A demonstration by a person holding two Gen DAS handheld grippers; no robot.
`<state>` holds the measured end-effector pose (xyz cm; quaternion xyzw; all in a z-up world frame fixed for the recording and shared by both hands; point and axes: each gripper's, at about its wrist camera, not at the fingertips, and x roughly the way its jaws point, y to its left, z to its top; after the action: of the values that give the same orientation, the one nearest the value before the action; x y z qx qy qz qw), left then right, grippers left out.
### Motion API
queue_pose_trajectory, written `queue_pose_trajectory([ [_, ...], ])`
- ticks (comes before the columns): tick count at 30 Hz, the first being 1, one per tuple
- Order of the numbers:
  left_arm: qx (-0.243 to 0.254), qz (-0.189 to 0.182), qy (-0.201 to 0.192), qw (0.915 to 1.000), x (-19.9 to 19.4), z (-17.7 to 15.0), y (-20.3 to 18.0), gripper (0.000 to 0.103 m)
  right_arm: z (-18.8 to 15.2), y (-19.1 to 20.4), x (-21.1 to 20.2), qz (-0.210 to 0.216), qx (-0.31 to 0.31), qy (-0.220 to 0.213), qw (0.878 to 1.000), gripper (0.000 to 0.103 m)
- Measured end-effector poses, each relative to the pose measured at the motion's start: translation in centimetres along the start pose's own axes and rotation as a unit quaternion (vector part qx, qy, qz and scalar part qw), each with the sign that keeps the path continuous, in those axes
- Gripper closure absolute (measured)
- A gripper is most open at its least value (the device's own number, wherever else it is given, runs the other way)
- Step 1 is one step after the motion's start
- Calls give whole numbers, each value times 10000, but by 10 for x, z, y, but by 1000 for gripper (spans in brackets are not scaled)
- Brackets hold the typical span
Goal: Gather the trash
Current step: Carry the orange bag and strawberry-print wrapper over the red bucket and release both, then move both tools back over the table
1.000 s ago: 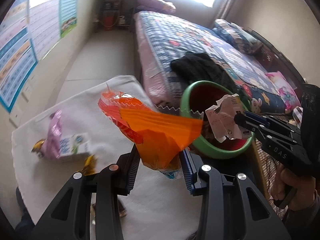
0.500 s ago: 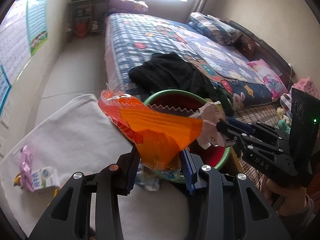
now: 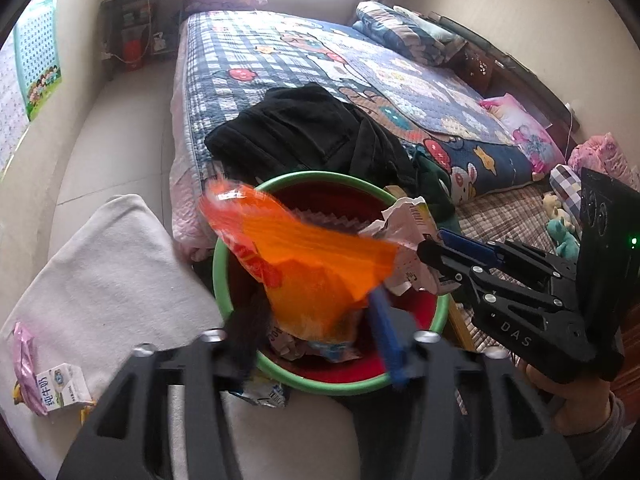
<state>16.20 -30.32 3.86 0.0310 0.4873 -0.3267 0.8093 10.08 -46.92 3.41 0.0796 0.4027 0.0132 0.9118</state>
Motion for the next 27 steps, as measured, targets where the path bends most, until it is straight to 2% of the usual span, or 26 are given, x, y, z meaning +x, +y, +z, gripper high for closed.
queue_pose_trajectory([
  [3,-86,-85,-52,9999,0,0,3,35,-2,-4,2,-95,50,8,9999,58],
  [5,-119,-99,-84,9998,-1,-3,5,28,-4,-5,2,-109,63,11,9999,52],
  [10,-214,50,-272,9994,-15,-11,17,16,-6,0,-2,-201,3,-33,9998,26],
  [12,-255,145,-348,9990,-23,-14,24,12,-7,7,-4,-221,-81,-69,9997,20],
  [18,-557,481,-532,9959,-55,-35,56,8,-19,49,-6,-80,-531,-37,9985,17],
  [27,-1157,859,-676,9873,-102,-90,115,8,-54,129,0,304,-1225,236,9917,17],
])
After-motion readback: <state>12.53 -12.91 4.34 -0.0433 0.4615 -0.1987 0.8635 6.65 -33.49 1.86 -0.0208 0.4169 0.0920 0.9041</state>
